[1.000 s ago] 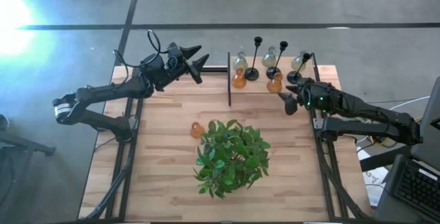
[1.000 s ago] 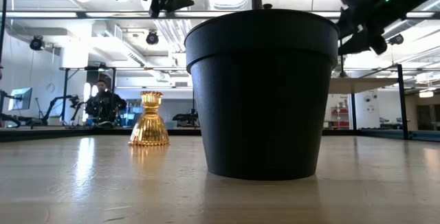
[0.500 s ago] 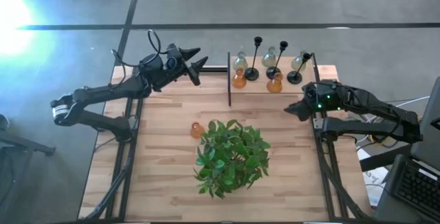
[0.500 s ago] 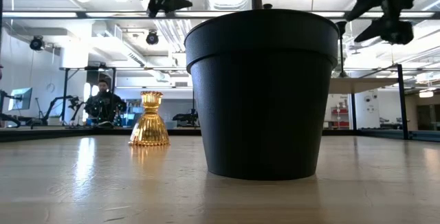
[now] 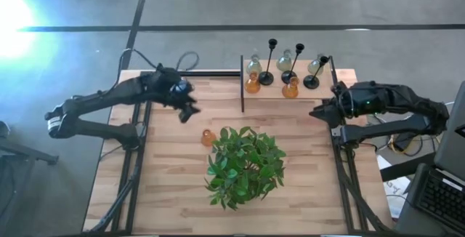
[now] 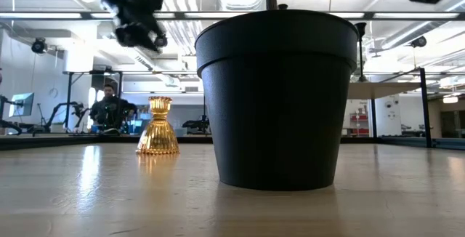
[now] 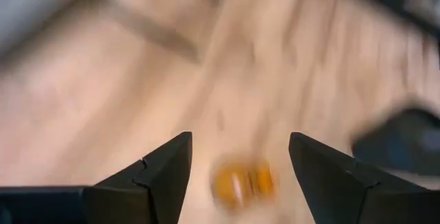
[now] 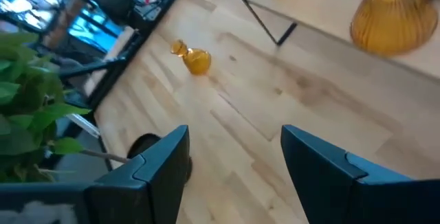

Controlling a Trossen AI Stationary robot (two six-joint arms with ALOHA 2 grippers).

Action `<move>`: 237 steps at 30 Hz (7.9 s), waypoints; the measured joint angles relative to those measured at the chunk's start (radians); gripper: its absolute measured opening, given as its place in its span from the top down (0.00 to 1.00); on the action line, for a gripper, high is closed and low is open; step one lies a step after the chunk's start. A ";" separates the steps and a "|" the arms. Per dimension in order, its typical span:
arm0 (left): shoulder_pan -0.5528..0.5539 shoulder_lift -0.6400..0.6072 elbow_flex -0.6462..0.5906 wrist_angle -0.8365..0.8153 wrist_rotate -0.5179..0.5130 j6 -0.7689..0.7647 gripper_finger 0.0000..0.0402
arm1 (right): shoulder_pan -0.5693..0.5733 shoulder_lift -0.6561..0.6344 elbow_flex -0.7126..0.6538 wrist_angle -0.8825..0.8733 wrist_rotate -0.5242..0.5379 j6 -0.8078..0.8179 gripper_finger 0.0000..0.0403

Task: Pick & Place candle stick holders
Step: Put the yellow glass candle holder on the shelf

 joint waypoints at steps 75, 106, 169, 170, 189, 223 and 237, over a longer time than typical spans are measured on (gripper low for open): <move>-0.125 0.529 0.101 0.401 0.311 -0.493 0.92 | 0.161 0.232 -0.213 0.304 0.096 -0.390 0.59; -0.247 0.896 0.620 0.424 0.177 -0.613 0.92 | 0.158 0.403 -0.191 0.399 0.105 -0.793 0.48; -0.311 0.261 -0.144 0.840 -0.603 -0.403 0.48 | 0.415 -0.058 -0.316 0.057 0.942 0.032 0.71; -0.308 0.229 -0.197 0.897 -0.625 -0.389 0.48 | 0.425 -0.057 -0.322 0.058 1.009 0.034 0.71; -0.238 0.092 -0.556 1.167 -0.817 -0.110 0.48 | 0.345 0.008 -0.442 0.052 1.337 0.180 0.71; -0.226 0.148 -0.554 1.204 -0.846 -0.123 0.48 | 0.233 -0.148 -0.481 -0.146 1.358 0.302 0.71; -0.227 0.148 -0.554 1.237 -0.846 -0.116 0.48 | 0.232 -0.142 -0.520 0.033 1.296 0.147 0.71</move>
